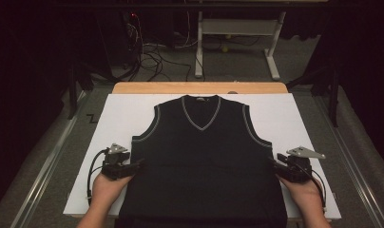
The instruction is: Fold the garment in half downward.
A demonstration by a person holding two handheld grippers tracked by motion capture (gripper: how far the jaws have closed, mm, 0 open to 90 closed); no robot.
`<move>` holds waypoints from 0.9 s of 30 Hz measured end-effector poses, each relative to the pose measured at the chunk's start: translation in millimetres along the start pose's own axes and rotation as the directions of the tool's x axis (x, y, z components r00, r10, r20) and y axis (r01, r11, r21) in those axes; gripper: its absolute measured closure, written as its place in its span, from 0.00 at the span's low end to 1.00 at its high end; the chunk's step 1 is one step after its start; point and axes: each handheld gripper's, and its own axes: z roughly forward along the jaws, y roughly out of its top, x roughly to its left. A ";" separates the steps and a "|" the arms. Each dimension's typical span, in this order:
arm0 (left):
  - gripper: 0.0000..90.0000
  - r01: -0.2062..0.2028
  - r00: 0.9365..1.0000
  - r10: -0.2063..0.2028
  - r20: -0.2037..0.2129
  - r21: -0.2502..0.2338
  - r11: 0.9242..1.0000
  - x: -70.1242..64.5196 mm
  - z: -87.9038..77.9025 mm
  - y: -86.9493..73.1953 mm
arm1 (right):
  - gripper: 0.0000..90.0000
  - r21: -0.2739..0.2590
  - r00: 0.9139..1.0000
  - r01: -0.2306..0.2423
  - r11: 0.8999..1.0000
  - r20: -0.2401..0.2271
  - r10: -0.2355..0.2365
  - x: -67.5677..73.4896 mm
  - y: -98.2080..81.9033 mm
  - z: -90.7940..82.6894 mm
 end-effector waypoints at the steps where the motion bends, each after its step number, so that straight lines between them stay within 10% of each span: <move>1: 0.38 -0.002 1.000 0.002 -0.001 0.011 1.000 0.4 1.3 3.6 | 0.66 0.011 1.000 0.002 1.000 0.004 -0.002 -0.5 2.3 2.2; 14: 0.57 -0.050 0.999 0.050 -0.015 0.032 0.998 0.7 9.1 14.0 | 0.74 0.104 1.000 0.031 0.994 -0.009 -0.030 5.3 15.1 18.7; 19: 0.84 -0.076 0.997 0.075 0.036 0.023 0.997 0.8 6.6 11.3 | 0.93 0.108 0.998 0.057 0.992 -0.035 -0.054 8.8 15.0 17.4; 27: 0.88 -0.051 0.995 0.050 0.083 0.002 0.999 6.3 -2.7 -0.3 | 0.95 0.084 0.998 0.061 0.995 -0.029 -0.059 5.5 4.1 6.2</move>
